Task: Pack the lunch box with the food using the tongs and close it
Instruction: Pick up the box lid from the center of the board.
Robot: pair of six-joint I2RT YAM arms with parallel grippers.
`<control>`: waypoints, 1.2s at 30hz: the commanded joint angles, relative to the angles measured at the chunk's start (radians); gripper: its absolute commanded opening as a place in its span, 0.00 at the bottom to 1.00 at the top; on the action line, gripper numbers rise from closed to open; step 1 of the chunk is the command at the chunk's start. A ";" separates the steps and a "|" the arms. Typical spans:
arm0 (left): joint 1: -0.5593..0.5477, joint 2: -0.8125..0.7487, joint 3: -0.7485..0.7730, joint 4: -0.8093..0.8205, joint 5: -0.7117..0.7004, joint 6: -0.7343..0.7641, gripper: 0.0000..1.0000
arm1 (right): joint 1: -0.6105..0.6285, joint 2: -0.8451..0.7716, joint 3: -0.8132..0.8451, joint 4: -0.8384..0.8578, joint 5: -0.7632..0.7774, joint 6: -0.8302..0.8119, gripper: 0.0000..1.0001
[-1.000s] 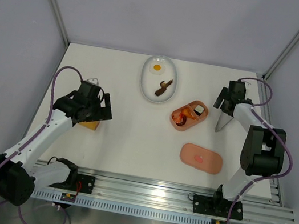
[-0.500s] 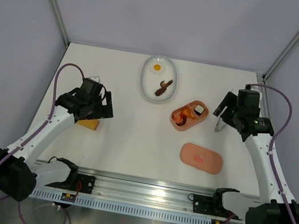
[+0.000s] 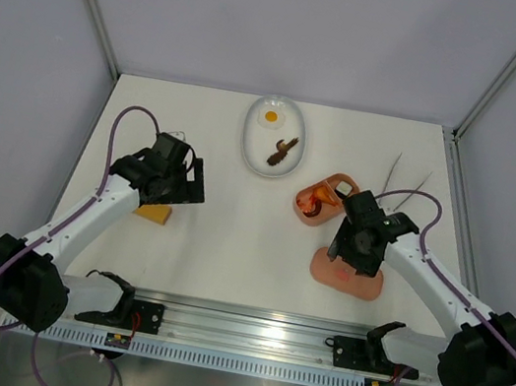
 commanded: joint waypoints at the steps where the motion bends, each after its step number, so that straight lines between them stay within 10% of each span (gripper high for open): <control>1: -0.005 0.004 0.044 0.041 0.009 0.011 0.99 | 0.019 0.064 -0.022 0.023 0.062 0.046 0.71; 25: -0.005 0.001 0.020 0.050 0.007 0.013 0.99 | 0.023 0.327 -0.003 0.164 0.069 -0.033 0.53; 36: -0.005 -0.003 0.009 0.057 0.012 0.022 0.99 | 0.022 0.295 -0.005 0.146 0.114 -0.010 0.16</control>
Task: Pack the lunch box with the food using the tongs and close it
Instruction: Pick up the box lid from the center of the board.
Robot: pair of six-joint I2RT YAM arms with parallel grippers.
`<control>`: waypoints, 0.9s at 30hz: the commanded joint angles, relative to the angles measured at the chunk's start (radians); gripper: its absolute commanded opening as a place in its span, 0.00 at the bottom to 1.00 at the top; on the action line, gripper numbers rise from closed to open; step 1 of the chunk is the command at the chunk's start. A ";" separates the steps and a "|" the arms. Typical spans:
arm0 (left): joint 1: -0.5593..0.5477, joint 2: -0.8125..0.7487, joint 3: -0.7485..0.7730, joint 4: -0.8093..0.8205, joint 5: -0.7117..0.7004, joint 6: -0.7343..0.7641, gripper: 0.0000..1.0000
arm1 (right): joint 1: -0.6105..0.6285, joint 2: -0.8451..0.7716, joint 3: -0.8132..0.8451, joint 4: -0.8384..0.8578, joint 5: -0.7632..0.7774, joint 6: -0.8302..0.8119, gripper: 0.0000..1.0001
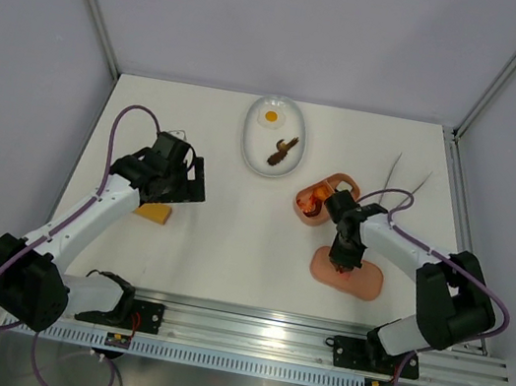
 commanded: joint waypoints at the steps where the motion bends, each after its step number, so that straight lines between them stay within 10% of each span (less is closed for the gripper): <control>1: -0.003 -0.007 0.009 0.039 0.008 0.014 0.99 | 0.009 -0.037 0.028 -0.011 0.055 0.021 0.12; 15: -0.003 -0.007 0.011 0.043 0.013 0.014 0.99 | 0.012 -0.333 0.169 -0.188 0.129 -0.086 0.00; 27: -0.003 -0.032 0.008 0.026 -0.002 0.019 0.99 | 0.012 -0.254 0.370 -0.088 0.238 -0.373 0.00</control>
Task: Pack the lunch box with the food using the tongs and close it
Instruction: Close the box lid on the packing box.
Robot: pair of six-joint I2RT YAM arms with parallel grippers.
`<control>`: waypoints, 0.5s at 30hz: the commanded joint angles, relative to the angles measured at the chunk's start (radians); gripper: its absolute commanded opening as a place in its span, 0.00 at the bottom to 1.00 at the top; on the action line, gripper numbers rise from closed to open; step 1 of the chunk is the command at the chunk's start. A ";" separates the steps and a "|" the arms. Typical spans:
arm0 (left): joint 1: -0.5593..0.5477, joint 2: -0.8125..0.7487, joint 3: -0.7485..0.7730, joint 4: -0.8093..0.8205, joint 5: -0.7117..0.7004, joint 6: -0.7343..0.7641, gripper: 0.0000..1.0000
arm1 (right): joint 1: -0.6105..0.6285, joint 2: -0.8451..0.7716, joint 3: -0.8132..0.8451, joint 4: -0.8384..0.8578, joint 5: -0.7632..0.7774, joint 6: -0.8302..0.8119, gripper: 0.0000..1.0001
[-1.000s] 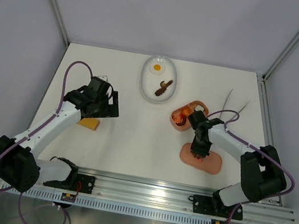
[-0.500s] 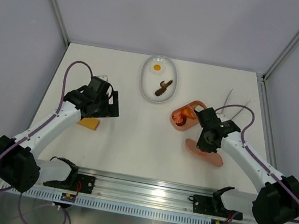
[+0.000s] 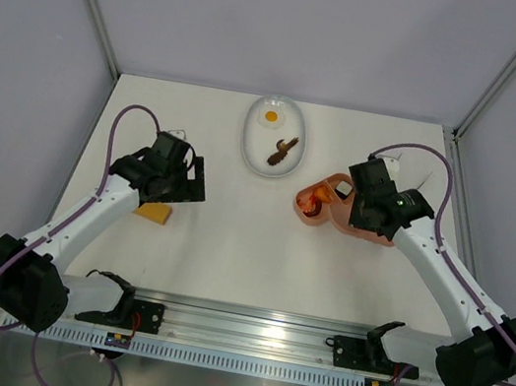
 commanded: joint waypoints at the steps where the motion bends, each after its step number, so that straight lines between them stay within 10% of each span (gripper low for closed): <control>1: -0.003 -0.036 0.006 0.020 -0.007 0.016 0.99 | 0.008 0.034 0.084 0.115 0.086 -0.145 0.00; 15: -0.003 -0.056 -0.002 0.004 -0.026 0.014 0.99 | 0.008 0.040 -0.147 0.892 -0.072 -0.738 0.00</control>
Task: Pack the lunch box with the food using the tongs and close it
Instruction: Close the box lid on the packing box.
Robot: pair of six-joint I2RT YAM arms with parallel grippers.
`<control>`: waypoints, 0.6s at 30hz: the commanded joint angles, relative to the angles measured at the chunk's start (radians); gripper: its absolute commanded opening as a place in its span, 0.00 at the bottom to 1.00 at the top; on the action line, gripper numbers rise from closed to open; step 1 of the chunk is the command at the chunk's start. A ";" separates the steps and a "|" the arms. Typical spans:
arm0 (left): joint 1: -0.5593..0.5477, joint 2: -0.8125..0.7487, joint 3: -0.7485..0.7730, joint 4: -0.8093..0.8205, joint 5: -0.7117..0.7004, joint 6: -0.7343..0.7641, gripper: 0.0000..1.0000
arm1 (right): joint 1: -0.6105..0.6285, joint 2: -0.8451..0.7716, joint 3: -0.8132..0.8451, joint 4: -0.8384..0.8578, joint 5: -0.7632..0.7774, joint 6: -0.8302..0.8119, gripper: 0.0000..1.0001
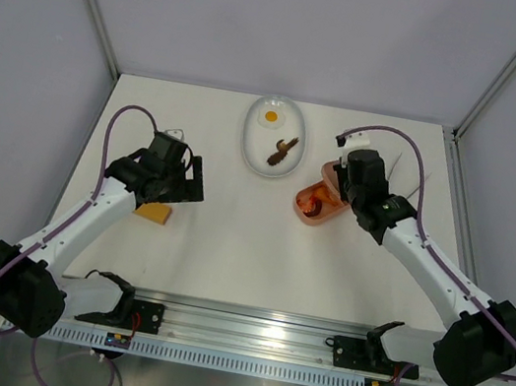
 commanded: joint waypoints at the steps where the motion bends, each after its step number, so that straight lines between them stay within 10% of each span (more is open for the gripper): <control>1: -0.004 -0.024 0.002 0.010 -0.022 0.013 0.99 | 0.010 -0.003 -0.070 0.321 -0.092 -0.214 0.00; 18: -0.003 -0.026 0.002 -0.007 -0.042 0.014 0.99 | 0.007 0.153 -0.133 0.599 -0.092 -0.273 0.00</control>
